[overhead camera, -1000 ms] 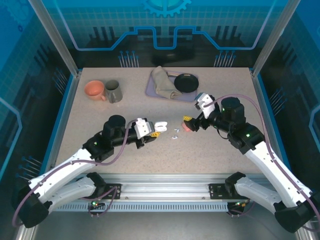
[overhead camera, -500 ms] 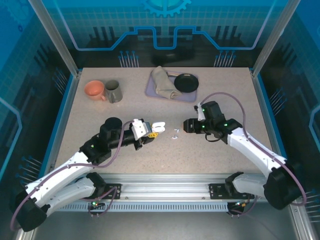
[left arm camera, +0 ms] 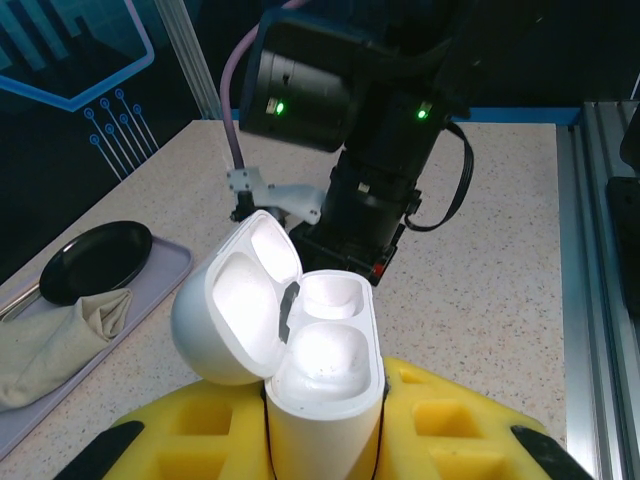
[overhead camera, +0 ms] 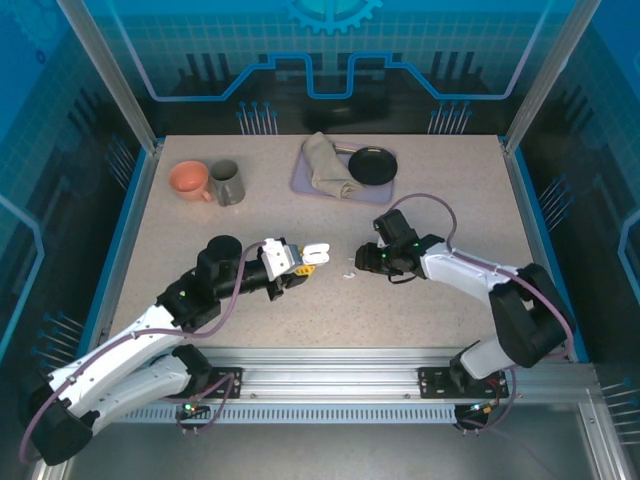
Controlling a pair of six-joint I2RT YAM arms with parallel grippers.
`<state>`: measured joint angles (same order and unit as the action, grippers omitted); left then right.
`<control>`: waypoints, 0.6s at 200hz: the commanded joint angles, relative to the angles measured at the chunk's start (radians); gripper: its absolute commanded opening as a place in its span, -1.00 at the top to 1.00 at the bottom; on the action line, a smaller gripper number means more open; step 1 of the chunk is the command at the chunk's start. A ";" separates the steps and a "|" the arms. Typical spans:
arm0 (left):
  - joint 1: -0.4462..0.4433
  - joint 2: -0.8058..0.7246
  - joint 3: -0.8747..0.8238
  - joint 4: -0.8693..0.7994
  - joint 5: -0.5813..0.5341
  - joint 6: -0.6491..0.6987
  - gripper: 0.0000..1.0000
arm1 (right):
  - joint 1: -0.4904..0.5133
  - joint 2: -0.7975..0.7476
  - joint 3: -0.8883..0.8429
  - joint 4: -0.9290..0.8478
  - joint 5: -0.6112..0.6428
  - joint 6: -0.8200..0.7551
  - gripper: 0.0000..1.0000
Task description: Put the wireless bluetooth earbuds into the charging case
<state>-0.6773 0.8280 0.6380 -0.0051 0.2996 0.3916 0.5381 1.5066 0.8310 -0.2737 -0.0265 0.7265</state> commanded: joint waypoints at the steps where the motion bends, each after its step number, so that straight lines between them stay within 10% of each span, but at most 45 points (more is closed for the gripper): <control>1: -0.007 -0.021 0.005 -0.019 0.003 0.006 1.00 | 0.014 0.058 0.042 0.031 0.018 0.028 0.10; 120: -0.006 -0.049 -0.008 -0.037 -0.002 0.005 1.00 | 0.036 0.239 0.179 -0.017 0.040 0.029 0.15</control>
<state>-0.6773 0.7994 0.6380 -0.0372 0.2996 0.3939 0.5575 1.7187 0.9844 -0.2615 -0.0067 0.7414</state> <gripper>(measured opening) 0.240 0.430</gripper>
